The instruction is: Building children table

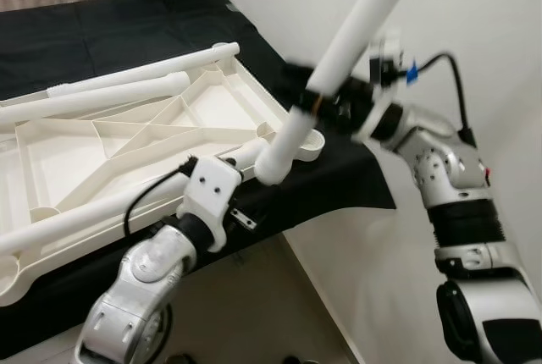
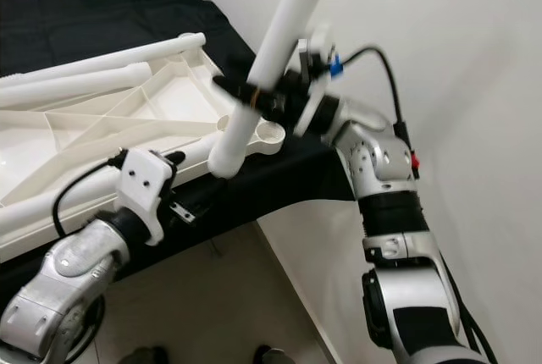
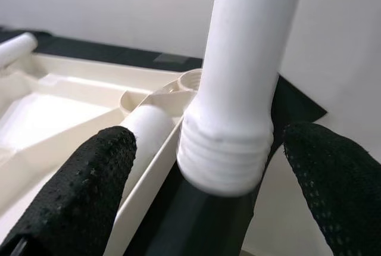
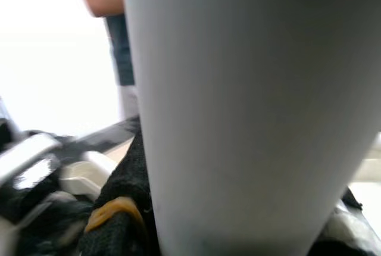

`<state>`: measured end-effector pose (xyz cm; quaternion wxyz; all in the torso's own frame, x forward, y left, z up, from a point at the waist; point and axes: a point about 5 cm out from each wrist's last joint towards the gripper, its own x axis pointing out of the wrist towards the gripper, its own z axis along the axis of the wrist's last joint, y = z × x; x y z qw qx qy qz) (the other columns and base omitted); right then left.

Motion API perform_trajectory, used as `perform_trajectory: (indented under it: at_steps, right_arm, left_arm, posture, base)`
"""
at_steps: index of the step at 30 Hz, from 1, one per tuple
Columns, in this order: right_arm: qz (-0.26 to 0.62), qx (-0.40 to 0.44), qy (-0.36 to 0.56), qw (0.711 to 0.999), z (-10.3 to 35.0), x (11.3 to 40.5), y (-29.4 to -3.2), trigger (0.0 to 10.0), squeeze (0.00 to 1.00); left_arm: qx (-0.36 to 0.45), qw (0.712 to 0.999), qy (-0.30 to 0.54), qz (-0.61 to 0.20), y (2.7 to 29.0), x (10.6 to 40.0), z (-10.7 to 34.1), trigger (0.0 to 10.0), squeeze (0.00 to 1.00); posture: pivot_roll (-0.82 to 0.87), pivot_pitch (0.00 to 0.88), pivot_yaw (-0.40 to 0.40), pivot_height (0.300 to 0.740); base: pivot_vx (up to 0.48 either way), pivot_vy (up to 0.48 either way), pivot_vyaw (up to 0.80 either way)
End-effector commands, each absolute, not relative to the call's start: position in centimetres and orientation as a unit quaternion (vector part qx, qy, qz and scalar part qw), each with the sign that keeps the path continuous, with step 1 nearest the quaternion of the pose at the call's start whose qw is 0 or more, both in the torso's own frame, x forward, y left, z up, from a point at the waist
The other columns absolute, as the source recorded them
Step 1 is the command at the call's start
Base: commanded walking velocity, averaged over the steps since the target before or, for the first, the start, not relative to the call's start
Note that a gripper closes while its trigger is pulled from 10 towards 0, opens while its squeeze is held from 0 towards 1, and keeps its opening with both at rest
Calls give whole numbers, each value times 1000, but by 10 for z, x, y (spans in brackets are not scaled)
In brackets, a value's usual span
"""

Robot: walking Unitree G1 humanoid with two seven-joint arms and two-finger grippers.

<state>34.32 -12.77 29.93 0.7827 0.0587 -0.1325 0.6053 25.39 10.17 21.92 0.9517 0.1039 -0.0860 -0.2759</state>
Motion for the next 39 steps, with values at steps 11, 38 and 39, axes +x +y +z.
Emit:
perform_trajectory:
  at_steps: [11,38,39]
  right_arm:
    - [699,130,-130,691,302,318,-118,10000,0]
    - [718,119,-51,684,269,301,-82,10000,0]
    - [718,119,-51,684,269,301,-82,10000,0]
  left_arm:
    - [105,928,-16,-358,97,277,204,10000,0]
    - [99,895,-14,-435,69,264,199,10000,0]
    - [99,895,-14,-435,69,264,199,10000,0]
  posture:
    - [45,87,-46,740]
    - [46,119,-43,740]
    - [46,119,-43,740]
  base:
    - [0,0,0]
    - [0,0,0]
    - [0,0,0]
